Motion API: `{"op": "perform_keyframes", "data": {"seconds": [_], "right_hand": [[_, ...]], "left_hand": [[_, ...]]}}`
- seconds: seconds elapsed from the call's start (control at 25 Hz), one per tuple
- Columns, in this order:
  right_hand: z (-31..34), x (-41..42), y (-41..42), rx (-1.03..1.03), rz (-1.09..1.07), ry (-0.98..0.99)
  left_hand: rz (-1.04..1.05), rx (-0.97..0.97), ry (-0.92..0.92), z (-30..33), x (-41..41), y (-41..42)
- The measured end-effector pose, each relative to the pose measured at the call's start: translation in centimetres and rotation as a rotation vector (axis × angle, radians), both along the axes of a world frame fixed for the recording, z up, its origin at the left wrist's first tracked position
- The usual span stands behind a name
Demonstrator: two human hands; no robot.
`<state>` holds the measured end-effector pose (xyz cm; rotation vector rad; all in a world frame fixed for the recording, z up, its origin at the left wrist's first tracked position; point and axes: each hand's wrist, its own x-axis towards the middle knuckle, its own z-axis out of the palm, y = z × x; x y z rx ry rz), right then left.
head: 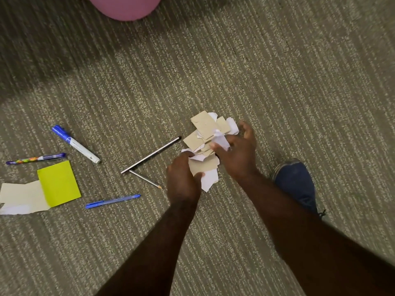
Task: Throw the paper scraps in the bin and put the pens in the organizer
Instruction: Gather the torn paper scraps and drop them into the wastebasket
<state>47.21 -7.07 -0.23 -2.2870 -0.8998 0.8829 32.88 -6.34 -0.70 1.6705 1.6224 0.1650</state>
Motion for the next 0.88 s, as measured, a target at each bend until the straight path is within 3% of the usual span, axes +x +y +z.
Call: {"op": "perform_keyframes", "data": {"seconds": [0.12, 0.28, 0.52, 0.88], "right_hand": [[-0.7, -1.0, 3.5, -0.125, 0.063, -0.071], [-1.6, -1.4, 5.5, -0.18, 0.03, -0.111], [-1.0, 0.4, 5.3, -0.042, -0.118, -0.018], [1.0, 1.9, 4.2, 0.191, -0.412, 0.32]], "left_hand": [[-0.038, 0.024, 0.065, 0.0, 0.5, 0.0], [0.063, 0.006, 0.07, 0.3, 1.5, -0.5], [0.078, -0.054, -0.033, 0.1, 0.4, 0.8], [0.309, -0.219, -0.242, 1.2, -4.1, 3.6]]}}
